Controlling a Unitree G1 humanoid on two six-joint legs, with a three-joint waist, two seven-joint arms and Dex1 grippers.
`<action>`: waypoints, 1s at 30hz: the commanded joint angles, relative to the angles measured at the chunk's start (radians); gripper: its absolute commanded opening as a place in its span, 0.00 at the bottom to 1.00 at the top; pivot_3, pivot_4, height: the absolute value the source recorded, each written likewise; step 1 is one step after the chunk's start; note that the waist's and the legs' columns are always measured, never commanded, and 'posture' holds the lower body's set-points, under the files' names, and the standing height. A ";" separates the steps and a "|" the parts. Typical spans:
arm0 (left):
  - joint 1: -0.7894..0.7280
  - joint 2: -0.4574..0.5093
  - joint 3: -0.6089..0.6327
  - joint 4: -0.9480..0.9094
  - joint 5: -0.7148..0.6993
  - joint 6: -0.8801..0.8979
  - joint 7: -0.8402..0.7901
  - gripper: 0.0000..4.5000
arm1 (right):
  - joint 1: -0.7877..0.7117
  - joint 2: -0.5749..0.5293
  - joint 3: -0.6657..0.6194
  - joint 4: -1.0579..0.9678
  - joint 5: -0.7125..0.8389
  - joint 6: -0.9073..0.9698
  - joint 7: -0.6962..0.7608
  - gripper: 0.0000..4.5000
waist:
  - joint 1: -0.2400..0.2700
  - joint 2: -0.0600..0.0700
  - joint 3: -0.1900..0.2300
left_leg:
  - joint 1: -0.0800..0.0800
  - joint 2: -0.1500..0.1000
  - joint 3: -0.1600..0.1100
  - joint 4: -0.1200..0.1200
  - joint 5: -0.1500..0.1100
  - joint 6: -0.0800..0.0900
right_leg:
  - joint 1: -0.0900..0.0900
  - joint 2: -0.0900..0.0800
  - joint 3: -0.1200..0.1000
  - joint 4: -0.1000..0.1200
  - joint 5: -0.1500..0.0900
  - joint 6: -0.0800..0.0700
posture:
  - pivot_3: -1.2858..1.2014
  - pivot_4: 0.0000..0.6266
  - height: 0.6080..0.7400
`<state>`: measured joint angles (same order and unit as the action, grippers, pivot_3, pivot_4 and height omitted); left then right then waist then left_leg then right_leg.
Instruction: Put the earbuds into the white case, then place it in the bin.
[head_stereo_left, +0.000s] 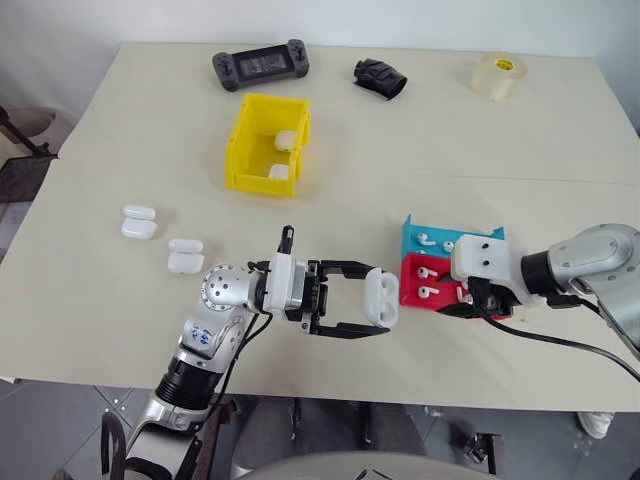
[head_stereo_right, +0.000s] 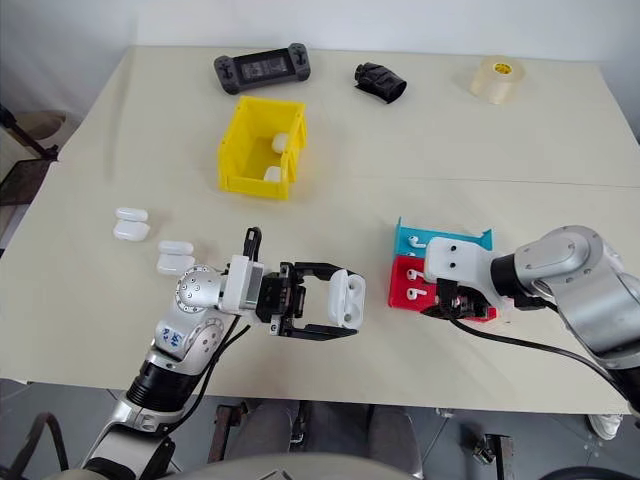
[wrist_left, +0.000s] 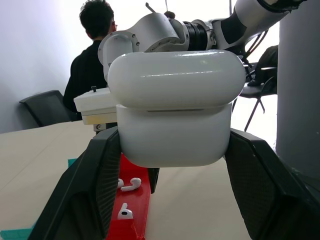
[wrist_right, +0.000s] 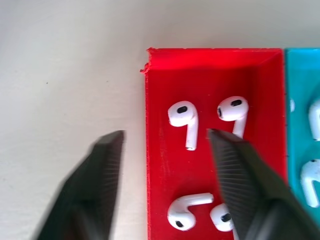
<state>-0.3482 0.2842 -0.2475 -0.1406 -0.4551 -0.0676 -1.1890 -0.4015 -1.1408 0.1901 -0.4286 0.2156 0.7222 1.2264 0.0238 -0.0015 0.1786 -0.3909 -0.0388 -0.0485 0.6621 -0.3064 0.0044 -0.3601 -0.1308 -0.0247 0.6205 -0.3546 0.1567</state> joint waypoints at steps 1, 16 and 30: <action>-0.008 0.009 0.017 -0.003 -0.011 -0.021 -0.014 0.61 | -0.008 -0.028 -0.013 -0.029 -0.006 0.006 0.000 0.86 | 0.000 0.000 0.000 | 0.000 0.000 0.000 0.000 0.000 0.000 | 0.000 0.000 0.000 0.000 0.000 0.000 | 0.52 0.24 1.00; 0.013 -0.007 0.005 -0.010 0.002 -0.030 -0.003 0.61 | 0.006 -0.098 -0.048 0.125 -0.036 -0.134 0.039 0.86 | -0.001 0.000 0.000 | 0.000 0.000 0.000 0.000 0.000 0.000 | 0.000 0.000 0.000 0.000 0.000 0.000 | 0.52 0.24 1.00; 0.013 -0.007 0.001 -0.016 0.009 -0.035 0.009 0.61 | -0.061 -0.062 0.029 0.224 -0.110 -0.212 0.088 0.38 | -0.001 0.000 0.000 | 0.000 0.000 0.001 0.000 0.000 0.000 | 0.000 0.000 0.000 0.000 0.000 0.000 | 0.52 0.24 1.00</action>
<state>-0.3412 0.2820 -0.2447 -0.1284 -0.4451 -0.0863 -1.1917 -0.4411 -1.1984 0.2305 -0.2014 0.1181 0.5262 1.3002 0.0232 -0.0013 0.1788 -0.3910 -0.0389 -0.0478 0.6619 -0.3064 0.0045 -0.3604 -0.1310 -0.0244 0.6203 -0.3546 0.1568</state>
